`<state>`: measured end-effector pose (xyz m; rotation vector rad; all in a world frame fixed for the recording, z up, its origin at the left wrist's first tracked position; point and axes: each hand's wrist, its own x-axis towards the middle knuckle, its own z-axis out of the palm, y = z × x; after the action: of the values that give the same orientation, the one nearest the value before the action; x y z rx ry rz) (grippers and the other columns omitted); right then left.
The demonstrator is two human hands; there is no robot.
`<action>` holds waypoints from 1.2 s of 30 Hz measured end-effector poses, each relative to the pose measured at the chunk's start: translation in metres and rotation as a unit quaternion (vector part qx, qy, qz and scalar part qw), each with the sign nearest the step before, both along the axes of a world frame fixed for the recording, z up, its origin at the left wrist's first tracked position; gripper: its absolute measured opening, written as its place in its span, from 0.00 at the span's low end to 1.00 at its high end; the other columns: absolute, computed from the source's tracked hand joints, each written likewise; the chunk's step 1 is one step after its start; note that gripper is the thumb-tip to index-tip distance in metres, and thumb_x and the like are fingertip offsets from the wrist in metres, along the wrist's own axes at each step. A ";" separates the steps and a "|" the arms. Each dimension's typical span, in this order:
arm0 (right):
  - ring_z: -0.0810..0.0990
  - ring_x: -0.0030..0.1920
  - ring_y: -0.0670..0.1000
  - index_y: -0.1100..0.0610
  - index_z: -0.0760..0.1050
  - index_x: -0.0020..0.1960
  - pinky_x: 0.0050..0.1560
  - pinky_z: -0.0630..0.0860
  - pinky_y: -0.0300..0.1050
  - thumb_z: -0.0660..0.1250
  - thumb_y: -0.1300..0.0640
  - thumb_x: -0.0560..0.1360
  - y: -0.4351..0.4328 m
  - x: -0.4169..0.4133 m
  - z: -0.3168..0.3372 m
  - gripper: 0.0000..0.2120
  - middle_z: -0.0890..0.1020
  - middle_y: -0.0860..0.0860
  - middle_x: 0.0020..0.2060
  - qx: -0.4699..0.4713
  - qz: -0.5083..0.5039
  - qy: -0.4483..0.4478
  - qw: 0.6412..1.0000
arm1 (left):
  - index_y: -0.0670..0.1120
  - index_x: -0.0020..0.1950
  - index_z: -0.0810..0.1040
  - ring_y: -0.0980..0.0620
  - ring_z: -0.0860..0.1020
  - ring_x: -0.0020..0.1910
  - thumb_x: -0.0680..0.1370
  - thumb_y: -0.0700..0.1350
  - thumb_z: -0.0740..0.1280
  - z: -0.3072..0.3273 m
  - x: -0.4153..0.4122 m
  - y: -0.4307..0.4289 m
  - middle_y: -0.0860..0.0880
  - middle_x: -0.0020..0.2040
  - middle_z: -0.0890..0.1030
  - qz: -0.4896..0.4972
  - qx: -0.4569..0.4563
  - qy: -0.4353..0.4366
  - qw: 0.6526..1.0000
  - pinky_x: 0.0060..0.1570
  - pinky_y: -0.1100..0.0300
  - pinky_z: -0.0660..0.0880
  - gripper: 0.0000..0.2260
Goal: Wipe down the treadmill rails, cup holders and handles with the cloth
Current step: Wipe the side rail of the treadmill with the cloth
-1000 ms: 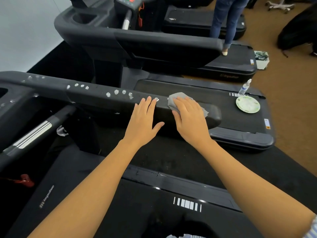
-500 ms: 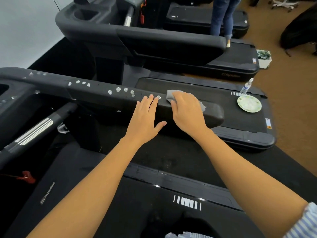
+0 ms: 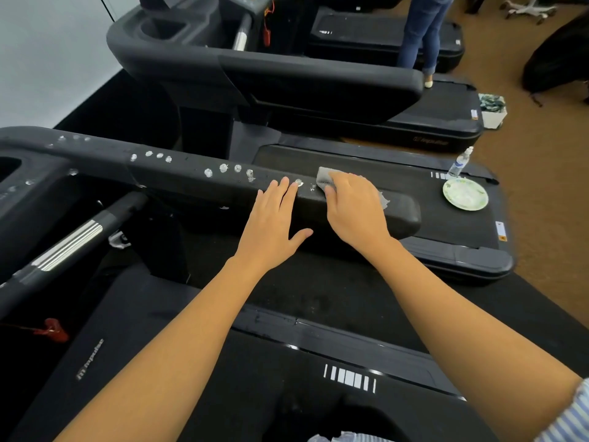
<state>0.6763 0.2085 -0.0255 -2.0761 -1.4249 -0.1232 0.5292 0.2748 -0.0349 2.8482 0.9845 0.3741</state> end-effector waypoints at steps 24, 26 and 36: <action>0.76 0.58 0.57 0.61 0.74 0.60 0.62 0.68 0.52 0.63 0.61 0.75 -0.013 0.004 -0.007 0.14 0.79 0.56 0.57 -0.016 0.111 -0.049 0.993 | 0.42 0.76 0.51 0.45 0.49 0.75 0.75 0.57 0.65 -0.002 0.000 -0.001 0.43 0.76 0.53 0.000 -0.009 0.003 1.000 0.71 0.52 0.43 0.38; 0.73 0.64 0.58 0.62 0.73 0.63 0.66 0.64 0.51 0.64 0.64 0.74 -0.021 0.005 -0.010 0.17 0.77 0.56 0.61 -0.019 0.149 -0.055 0.987 | 0.41 0.75 0.52 0.45 0.50 0.75 0.74 0.57 0.66 -0.001 0.000 -0.001 0.42 0.76 0.54 -0.003 -0.009 0.003 1.000 0.71 0.51 0.44 0.38; 0.77 0.53 0.44 0.52 0.66 0.64 0.53 0.75 0.37 0.61 0.57 0.79 -0.034 -0.013 0.025 0.15 0.77 0.49 0.57 0.069 0.129 0.432 0.890 | 0.43 0.74 0.57 0.56 0.56 0.72 0.77 0.54 0.62 0.017 0.003 -0.019 0.48 0.73 0.59 0.034 -0.196 -0.235 0.951 0.69 0.68 0.52 0.29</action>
<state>0.6637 0.1743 0.0000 -1.4772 -1.0466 0.7044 0.5322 0.2556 -0.0175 2.2269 0.9301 0.7302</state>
